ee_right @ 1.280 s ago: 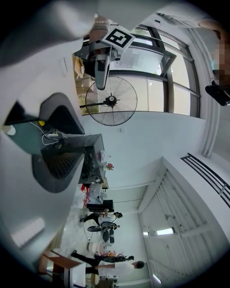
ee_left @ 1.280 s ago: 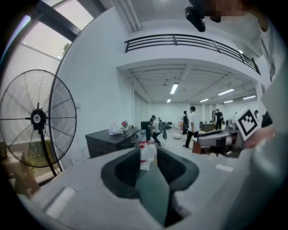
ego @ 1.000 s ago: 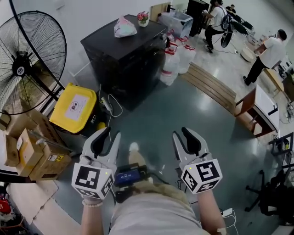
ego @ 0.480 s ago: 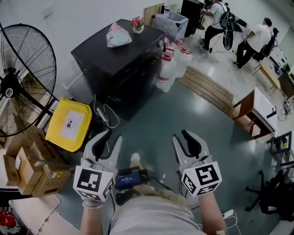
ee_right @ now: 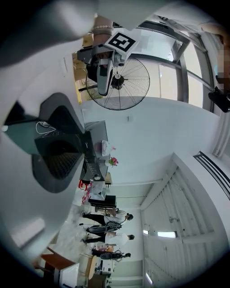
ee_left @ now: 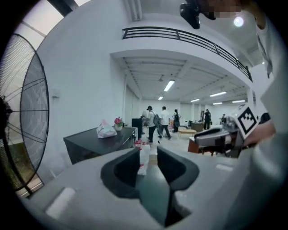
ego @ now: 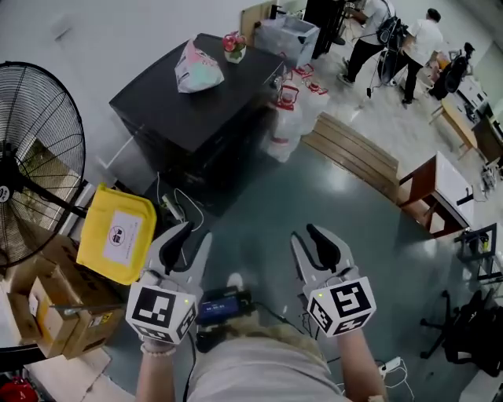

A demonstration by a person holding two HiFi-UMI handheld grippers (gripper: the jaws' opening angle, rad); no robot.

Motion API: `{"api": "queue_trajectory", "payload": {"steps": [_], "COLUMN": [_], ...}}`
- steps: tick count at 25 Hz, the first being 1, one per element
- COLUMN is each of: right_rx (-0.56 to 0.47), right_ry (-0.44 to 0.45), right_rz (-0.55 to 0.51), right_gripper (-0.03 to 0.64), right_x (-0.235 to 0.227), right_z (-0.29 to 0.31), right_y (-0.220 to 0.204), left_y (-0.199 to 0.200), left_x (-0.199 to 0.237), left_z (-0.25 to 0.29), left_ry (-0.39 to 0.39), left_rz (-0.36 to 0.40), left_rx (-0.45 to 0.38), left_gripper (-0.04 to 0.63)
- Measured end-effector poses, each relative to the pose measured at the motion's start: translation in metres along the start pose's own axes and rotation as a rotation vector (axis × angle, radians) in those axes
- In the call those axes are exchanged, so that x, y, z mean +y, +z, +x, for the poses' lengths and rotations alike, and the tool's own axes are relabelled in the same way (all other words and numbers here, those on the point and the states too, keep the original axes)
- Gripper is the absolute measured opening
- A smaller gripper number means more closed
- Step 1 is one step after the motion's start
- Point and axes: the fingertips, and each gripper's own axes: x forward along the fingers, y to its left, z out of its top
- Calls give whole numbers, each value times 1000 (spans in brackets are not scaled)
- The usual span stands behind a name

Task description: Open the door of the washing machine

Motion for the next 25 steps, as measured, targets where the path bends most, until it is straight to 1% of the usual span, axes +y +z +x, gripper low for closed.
{"api": "queue_trajectory", "payload": {"steps": [11, 15, 21, 25], "right_rx": [32, 40, 45, 53], "right_ry": [-19, -40, -61, -68], "right_rz": [11, 21, 42, 59], "right_gripper": [114, 114, 114, 114], "right_x": [-13, -22, -35, -42], "right_z": [68, 85, 101, 112], "right_y": [13, 13, 11, 6], "left_y": [3, -2, -4, -11], "left_x": [53, 69, 78, 85], "left_z": [52, 67, 87, 101], "left_ry": [-49, -77, -121, -122], "left_rz": [-5, 9, 11, 4], "left_rx": [30, 50, 54, 73], "left_gripper": [112, 114, 121, 126]}}
